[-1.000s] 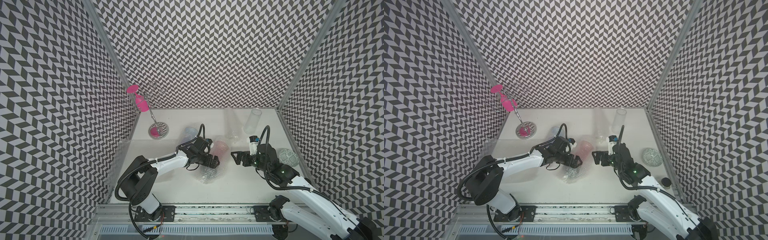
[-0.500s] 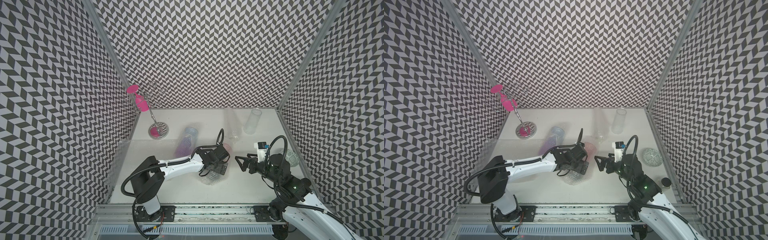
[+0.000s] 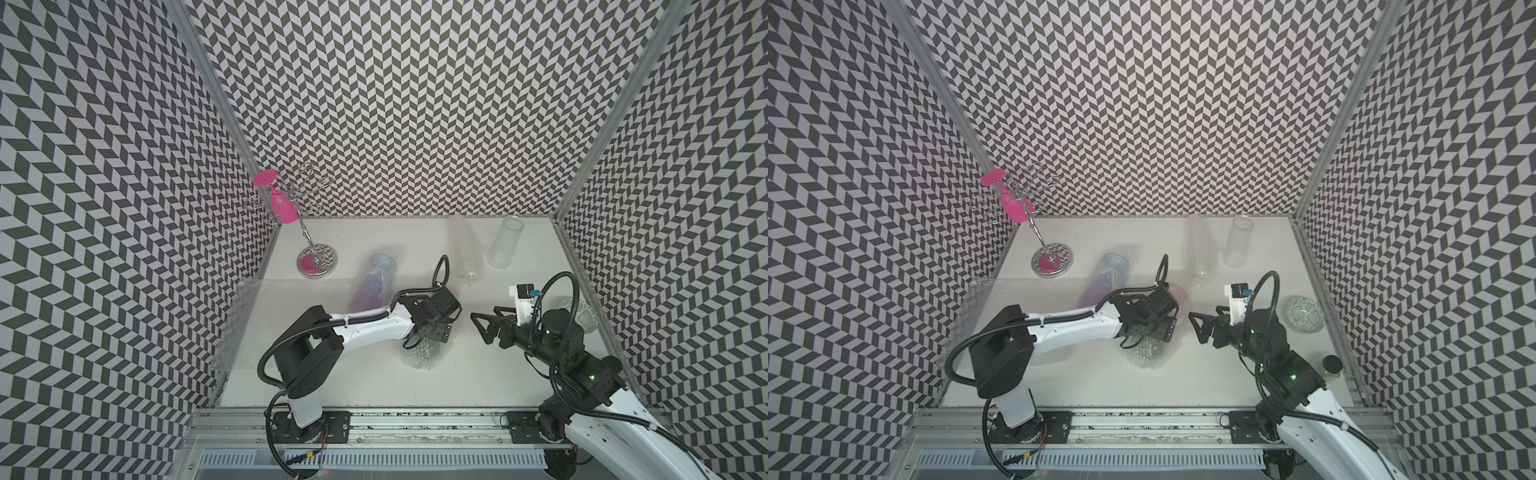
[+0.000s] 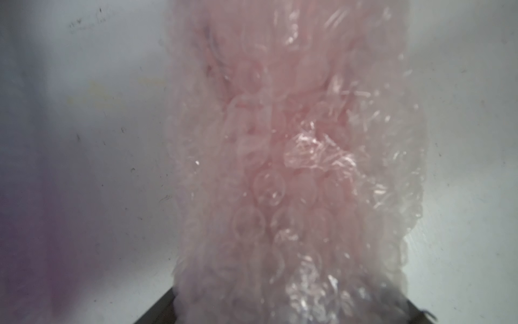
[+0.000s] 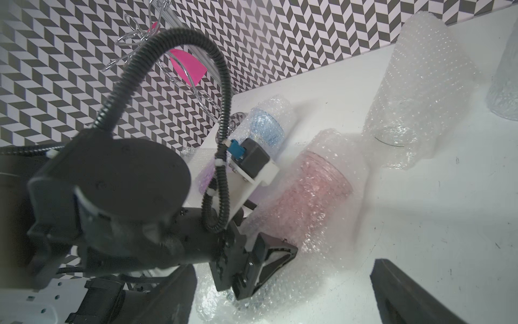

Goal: Unwrap the vase from the bubble wrap
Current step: Adjust the bubble wrap at the center of the board.

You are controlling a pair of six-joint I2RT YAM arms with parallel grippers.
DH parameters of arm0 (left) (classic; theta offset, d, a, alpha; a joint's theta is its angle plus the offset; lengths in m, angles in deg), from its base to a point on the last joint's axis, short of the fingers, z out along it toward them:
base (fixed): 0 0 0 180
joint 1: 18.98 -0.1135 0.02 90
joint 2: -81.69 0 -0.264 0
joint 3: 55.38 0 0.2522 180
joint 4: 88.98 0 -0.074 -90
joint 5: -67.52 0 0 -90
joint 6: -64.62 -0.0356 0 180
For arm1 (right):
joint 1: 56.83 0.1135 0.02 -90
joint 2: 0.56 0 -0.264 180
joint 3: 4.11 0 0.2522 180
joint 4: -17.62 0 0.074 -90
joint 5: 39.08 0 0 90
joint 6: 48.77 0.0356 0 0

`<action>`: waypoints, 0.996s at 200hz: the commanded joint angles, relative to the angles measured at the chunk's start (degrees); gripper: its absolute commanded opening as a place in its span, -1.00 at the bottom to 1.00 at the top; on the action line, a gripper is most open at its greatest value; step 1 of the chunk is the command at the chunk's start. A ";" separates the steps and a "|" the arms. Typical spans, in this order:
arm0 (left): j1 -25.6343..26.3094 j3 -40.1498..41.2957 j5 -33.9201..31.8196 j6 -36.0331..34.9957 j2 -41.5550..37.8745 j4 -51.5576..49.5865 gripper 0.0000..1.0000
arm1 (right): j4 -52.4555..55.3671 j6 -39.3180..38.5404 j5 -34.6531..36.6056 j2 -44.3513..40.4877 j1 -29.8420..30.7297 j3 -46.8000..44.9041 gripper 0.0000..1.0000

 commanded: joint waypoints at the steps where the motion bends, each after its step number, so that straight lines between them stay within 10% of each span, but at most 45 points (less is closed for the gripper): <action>1: -6.26 6.84 13.69 0.10 -4.54 5.26 0.46 | -1.30 0.87 3.13 0.65 -0.15 1.06 0.99; 64: -14.67 12.86 43.60 6.12 -8.47 24.16 0.47 | 3.47 4.48 2.43 1.93 0.08 0.60 0.99; 110: -15.86 13.76 52.23 13.40 -5.87 35.63 0.47 | -1.30 5.81 -7.87 3.23 0.66 -4.53 0.99; 199: -14.28 9.93 42.10 4.69 -6.96 22.19 0.56 | -7.68 8.93 -12.28 13.14 3.81 -8.15 0.99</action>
